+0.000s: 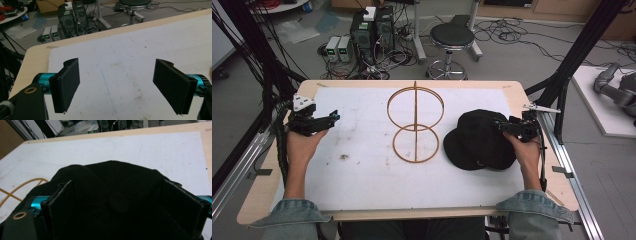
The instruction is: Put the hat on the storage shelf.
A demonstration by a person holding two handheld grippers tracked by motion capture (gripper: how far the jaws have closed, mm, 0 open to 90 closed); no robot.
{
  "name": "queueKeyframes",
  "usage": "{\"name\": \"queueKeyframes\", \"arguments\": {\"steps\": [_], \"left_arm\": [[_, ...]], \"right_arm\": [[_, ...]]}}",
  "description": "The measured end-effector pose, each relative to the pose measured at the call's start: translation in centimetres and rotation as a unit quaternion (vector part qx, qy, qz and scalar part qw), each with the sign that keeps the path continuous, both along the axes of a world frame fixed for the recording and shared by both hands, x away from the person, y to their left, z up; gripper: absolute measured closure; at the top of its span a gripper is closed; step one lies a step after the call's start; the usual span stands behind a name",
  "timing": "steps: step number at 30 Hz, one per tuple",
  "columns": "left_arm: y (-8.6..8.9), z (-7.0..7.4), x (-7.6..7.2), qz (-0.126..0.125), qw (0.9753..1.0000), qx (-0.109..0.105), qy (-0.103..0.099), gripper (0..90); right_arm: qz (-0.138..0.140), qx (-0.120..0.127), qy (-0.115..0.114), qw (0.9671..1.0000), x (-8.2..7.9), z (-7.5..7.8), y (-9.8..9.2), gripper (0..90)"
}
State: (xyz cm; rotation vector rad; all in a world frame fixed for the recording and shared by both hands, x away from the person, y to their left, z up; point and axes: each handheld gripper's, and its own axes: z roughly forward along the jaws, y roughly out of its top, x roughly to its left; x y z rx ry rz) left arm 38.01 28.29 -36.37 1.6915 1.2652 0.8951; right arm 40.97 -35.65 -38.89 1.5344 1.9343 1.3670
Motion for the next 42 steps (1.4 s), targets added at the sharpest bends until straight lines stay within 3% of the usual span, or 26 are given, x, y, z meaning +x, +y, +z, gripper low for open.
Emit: {"name": "queueKeyframes", "arguments": {"steps": [17, 22, 32, 42], "left_arm": [[0.0, -0.1, 0.0, 0.001, 1.0, 0.0, 0.001, 21.9], [0.0, -0.1, 0.0, 0.002, 1.0, 0.0, 0.001, 22.0], [0.2, 0.0, -0.1, 0.002, 1.0, 0.001, -0.002, 22.2], [0.2, 0.0, -0.1, 0.005, 1.0, 0.0, -0.003, 22.2]], "right_arm": [[0.008, -0.016, 0.04, 0.999, 0.7, -1.1, 0.7, 13.5], [0.01, -0.018, 0.051, 0.9985, 0.8, -1.4, 0.9, 17.7], [0.018, -0.021, 0.068, 0.9973, 0.9, -1.7, 1.2, 30.7], [0.01, -0.038, 0.065, 0.9971, 0.7, -1.5, 1.2, 51.5]]}}
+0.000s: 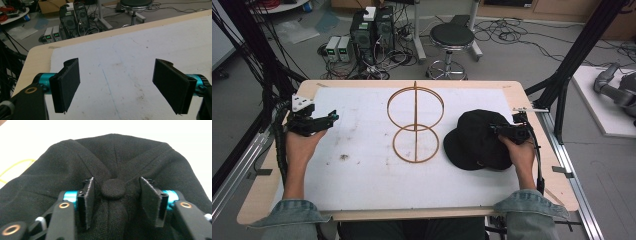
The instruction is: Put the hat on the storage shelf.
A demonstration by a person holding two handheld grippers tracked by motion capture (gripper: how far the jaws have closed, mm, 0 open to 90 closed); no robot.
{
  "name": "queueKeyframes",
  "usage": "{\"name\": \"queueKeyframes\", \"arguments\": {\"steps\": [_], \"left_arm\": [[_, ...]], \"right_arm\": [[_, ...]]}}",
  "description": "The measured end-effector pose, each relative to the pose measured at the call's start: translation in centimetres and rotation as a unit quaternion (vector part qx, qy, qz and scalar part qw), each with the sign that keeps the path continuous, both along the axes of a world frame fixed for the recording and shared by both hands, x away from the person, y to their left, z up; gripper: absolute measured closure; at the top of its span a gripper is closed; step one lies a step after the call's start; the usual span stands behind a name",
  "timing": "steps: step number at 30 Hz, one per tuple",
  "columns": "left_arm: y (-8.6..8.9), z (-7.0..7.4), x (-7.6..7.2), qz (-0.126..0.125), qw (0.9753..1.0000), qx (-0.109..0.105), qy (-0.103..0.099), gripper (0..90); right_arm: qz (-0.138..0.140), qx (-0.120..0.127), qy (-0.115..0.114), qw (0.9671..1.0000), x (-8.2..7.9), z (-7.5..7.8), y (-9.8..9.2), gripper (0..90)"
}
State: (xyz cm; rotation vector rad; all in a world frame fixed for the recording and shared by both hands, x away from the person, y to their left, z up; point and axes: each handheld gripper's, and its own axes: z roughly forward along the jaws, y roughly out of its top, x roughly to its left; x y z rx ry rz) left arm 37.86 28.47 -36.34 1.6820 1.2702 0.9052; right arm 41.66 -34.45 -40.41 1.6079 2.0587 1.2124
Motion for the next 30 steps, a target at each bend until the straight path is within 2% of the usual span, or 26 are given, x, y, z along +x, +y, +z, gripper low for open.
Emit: {"name": "queueKeyframes", "arguments": {"steps": [2, 7, 8, 16, 20, 25, 30], "left_arm": [[0.0, 0.0, 0.0, 0.0, 1.0, -0.001, -0.002, 22.2], [0.1, 0.0, 0.0, -0.001, 1.0, 0.0, 0.0, 22.2], [0.1, 0.0, 0.0, -0.001, 1.0, 0.0, -0.001, 22.2], [0.2, 0.1, -0.1, 0.001, 1.0, -0.001, -0.002, 22.3], [0.2, 0.1, -0.1, 0.001, 1.0, -0.003, -0.003, 22.3], [0.3, 0.2, -0.1, 0.002, 1.0, -0.004, -0.005, 22.2], [0.3, 0.3, -0.2, 0.0, 1.0, -0.004, -0.007, 22.3]], "right_arm": [[-0.004, -0.01, -0.003, 0.9999, -0.1, 0.1, 0.1, 55.6], [-0.006, -0.014, -0.009, 0.9998, -0.3, 0.3, 0.1, 63.6], [-0.007, -0.016, -0.019, 0.9997, -0.4, 0.5, 0.1, 67.1], [-0.023, -0.012, -0.048, 0.9985, -0.9, 1.2, -0.1, 69.5], [-0.033, -0.006, -0.072, 0.9969, -1.4, 1.9, -0.3, 70.1], [-0.04, 0.009, -0.091, 0.995, -1.9, 2.6, -0.5, 70.4], [-0.043, 0.014, -0.109, 0.9931, -2.4, 3.6, -0.4, 70.5]]}}
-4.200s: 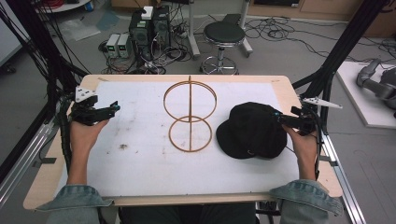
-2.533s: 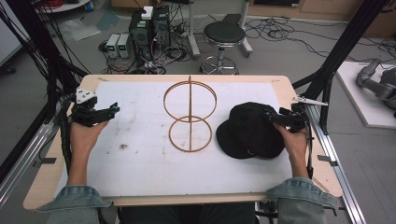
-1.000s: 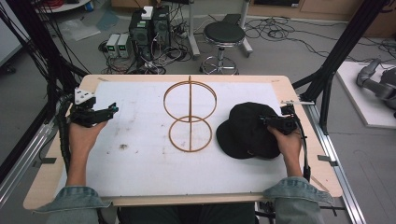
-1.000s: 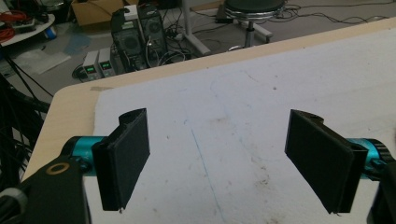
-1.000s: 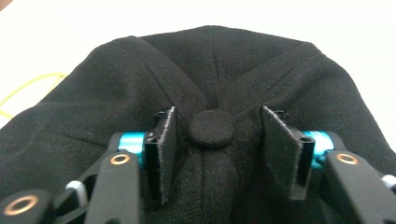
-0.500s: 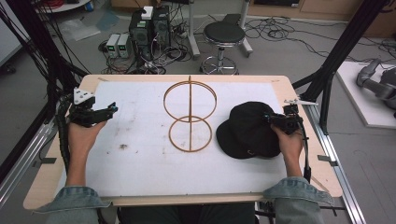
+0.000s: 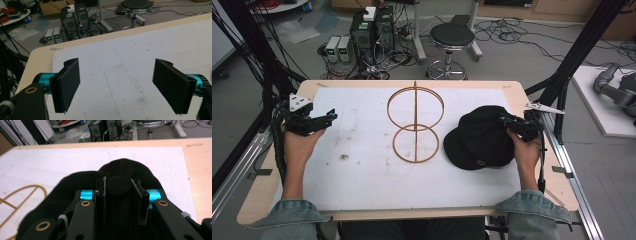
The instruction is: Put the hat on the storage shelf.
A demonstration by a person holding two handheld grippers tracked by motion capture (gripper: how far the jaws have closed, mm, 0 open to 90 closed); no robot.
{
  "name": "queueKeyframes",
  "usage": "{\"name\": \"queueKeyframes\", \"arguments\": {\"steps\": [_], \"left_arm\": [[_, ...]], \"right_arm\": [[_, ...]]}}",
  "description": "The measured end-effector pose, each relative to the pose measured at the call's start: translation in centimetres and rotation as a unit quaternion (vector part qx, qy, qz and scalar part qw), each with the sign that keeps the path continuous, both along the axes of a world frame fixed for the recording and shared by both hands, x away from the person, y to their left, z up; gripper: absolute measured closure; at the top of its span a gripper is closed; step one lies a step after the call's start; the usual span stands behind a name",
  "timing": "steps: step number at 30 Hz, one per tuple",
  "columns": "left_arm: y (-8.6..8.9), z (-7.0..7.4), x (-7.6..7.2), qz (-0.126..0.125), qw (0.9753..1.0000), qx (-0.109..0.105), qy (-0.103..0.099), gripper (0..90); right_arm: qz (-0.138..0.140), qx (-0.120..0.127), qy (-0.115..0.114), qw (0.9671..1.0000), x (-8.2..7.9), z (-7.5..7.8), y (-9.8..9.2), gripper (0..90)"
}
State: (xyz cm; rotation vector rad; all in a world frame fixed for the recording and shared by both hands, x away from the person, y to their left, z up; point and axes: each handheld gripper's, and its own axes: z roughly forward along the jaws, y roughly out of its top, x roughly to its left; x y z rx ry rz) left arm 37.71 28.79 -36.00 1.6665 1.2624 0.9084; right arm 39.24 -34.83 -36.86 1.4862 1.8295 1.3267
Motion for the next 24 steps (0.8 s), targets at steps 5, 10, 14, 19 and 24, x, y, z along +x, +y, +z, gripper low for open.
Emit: {"name": "queueKeyframes", "arguments": {"steps": [5, 10, 14, 19, 24], "left_arm": [[0.1, 0.1, -0.1, 0.003, 1.0, -0.002, -0.003, 22.3], [0.3, 0.3, -0.2, 0.003, 1.0, -0.003, -0.006, 22.3], [0.4, 0.4, -0.2, 0.004, 1.0, -0.003, -0.007, 22.3], [0.5, 0.5, -0.3, 0.004, 0.9999, -0.005, -0.009, 22.3], [0.5, 0.6, -0.3, 0.003, 0.9999, -0.005, -0.01, 22.3]], "right_arm": [[0.001, -0.001, -0.017, 0.9999, -0.4, 0.9, 0.1, 70.5], [-0.004, 0.004, -0.035, 0.9994, -0.8, 2.5, -0.2, 70.5], [-0.007, -0.002, -0.041, 0.9991, -0.8, 3.4, -0.3, 70.5], [-0.005, -0.007, -0.06, 0.9982, -1.2, 5.1, 0.2, 70.5], [-0.006, -0.013, -0.075, 0.9971, -1.6, 6.4, 0.5, 70.5]]}}
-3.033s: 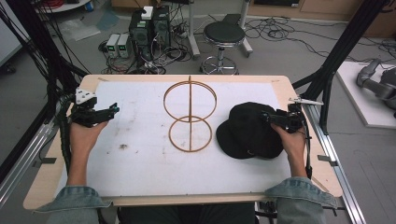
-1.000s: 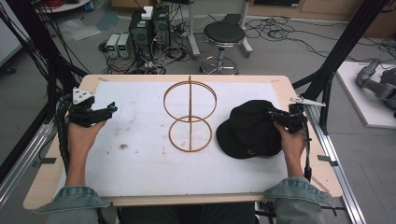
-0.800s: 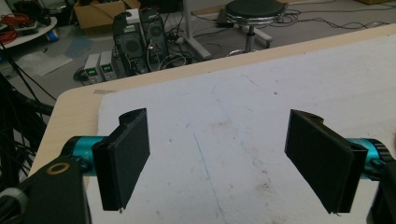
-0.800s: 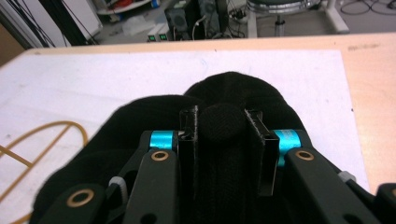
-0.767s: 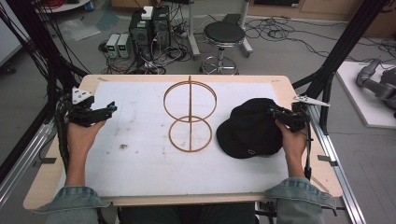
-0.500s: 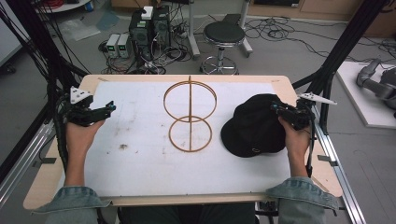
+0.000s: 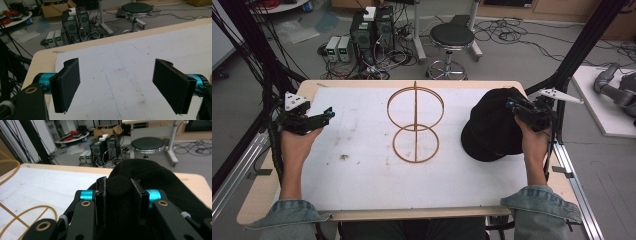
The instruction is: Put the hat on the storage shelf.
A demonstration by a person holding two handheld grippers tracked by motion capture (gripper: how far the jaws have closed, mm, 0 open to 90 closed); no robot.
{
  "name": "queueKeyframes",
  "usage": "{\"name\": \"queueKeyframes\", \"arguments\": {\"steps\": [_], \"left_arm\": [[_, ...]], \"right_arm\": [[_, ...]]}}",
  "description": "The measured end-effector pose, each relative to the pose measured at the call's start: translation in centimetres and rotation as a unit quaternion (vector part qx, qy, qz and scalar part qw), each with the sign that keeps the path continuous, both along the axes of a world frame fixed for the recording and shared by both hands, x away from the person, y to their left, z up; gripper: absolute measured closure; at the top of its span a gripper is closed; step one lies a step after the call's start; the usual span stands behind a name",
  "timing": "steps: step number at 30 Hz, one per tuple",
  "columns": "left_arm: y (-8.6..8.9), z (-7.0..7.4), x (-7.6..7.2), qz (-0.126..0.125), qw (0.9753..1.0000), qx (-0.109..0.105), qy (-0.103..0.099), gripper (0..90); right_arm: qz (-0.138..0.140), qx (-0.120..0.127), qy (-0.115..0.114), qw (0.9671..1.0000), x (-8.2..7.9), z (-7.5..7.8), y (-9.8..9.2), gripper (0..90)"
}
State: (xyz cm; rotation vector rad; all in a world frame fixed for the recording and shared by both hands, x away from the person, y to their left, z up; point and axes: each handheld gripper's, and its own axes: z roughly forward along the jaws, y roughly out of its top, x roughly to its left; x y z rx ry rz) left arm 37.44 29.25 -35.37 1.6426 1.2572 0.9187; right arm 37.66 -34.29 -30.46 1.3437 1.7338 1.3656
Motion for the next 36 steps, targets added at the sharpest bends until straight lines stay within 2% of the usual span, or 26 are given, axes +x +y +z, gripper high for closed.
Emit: {"name": "queueKeyframes", "arguments": {"steps": [14, 28, 36], "left_arm": [[0.0, 0.0, 0.1, 0.0, 1.0, -0.001, 0.0, 22.3], [0.1, 0.1, 0.0, 0.002, 1.0, -0.003, -0.001, 22.2], [0.2, 0.1, 0.0, 0.001, 1.0, -0.003, -0.001, 22.3]], "right_arm": [[-0.004, -0.013, -0.032, 0.9994, -0.7, 3.0, 0.2, 70.5], [0.007, -0.011, -0.064, 0.9979, -1.6, 6.9, 0.7, 70.5], [0.019, 0.0, -0.084, 0.9963, -2.3, 9.2, 1.1, 70.4]]}}
